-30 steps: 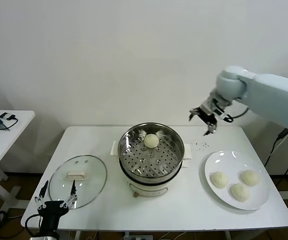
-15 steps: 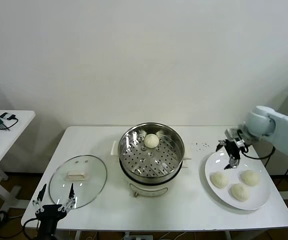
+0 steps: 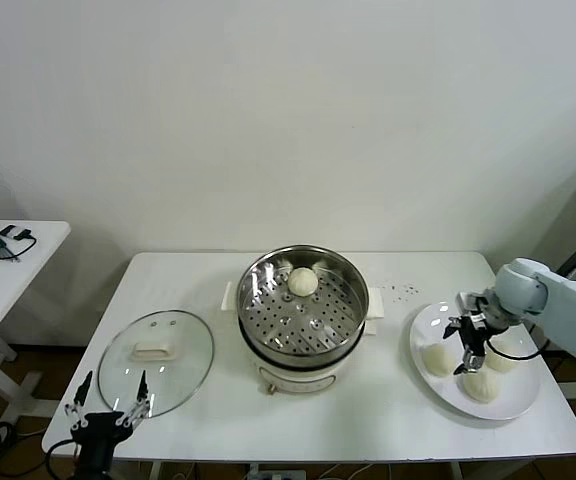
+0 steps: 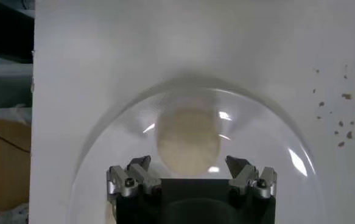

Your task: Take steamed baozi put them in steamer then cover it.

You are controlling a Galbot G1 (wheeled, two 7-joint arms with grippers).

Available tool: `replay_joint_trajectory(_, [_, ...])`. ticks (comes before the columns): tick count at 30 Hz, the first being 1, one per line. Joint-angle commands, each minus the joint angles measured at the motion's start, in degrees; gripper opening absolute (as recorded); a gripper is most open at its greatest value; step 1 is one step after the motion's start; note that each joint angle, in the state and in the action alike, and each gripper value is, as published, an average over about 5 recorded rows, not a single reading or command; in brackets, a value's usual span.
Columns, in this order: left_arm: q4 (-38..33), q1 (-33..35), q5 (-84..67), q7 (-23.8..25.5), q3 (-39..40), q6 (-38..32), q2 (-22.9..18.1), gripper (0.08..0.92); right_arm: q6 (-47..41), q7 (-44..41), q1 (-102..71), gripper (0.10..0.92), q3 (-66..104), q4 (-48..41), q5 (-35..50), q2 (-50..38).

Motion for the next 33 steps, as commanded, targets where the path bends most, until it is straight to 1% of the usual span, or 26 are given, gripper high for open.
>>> replay_joint_trajectory(1, [0.2, 0.0, 0.1, 0.0, 0.1, 0.0, -0.1, 0.823, -0.6, 0.0, -3.5, 0.823, 2.7, -1.9, -0.7, 1.3])
replay_joint_trajectory(7, [0.1, -0.1, 0.6, 0.3, 1.0, 0.1, -0.3, 0.823, -0.7, 0.0, -3.4, 0.812, 2.9, -2.0, -0.8, 2.1])
replay_joint_trajectory(15, [0.1, 0.1, 1.0, 0.3, 1.4, -0.1, -0.2, 0.823, -0.5, -0.4, -2.5, 0.699, 3.1, -3.2, -0.8, 2.6])
replay_joint_trajectory(19, [0.1, 0.3, 0.9, 0.2, 1.5, -0.2, -0.2, 0.823, -0.4, -0.6, -2.4, 0.666, 3.3, -3.1, -0.6, 2.3])
replay_joint_trajectory(24, [-0.1, 0.6, 0.9, 0.2, 1.6, -0.3, -0.2, 0.823, -0.3, -0.6, -0.2, 0.654, 3.2, -1.5, 1.3, 0.7])
replay_joint_trajectory(27, [-0.2, 1.0, 0.9, 0.3, 1.8, -0.4, -0.1, 0.823, 0.8, -0.8, 5.9, 0.658, 0.3, -0.8, 3.8, -0.7])
replay_joint_trajectory(33, [-1.1, 1.6, 1.1, 0.8, 2.6, -0.3, 0.0, 0.823, 2.6, -1.3, 28.5, 0.665, -14.9, -0.3, 12.8, 0.2])
